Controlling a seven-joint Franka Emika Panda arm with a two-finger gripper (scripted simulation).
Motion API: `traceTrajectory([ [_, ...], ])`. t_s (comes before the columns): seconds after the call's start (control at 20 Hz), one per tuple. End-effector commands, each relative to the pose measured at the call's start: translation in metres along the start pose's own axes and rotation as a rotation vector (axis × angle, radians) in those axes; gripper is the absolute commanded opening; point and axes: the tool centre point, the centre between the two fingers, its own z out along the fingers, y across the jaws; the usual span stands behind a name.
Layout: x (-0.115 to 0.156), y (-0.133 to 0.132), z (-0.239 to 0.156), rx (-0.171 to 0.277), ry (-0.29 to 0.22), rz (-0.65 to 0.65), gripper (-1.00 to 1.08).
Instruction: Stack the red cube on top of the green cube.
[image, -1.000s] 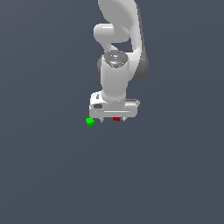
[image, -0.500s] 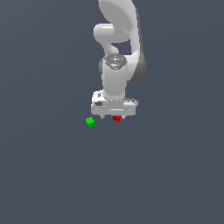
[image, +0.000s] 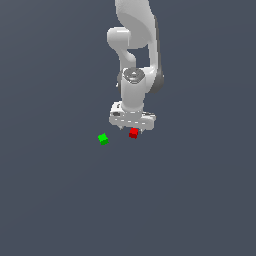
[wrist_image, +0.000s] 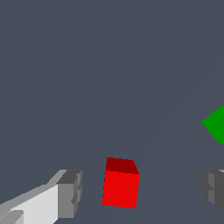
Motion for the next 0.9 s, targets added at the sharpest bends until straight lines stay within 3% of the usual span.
traceTrajectory([
  [0.0, -0.015, -0.001, 0.010, 0.002, -0.003, 0.038, 1.00],
  [0.4, -0.043, -0.008, 0.032, 0.006, -0.011, 0.113, 1.00],
  [0.85, -0.044, -0.009, 0.034, 0.007, -0.011, 0.116, 1.00],
])
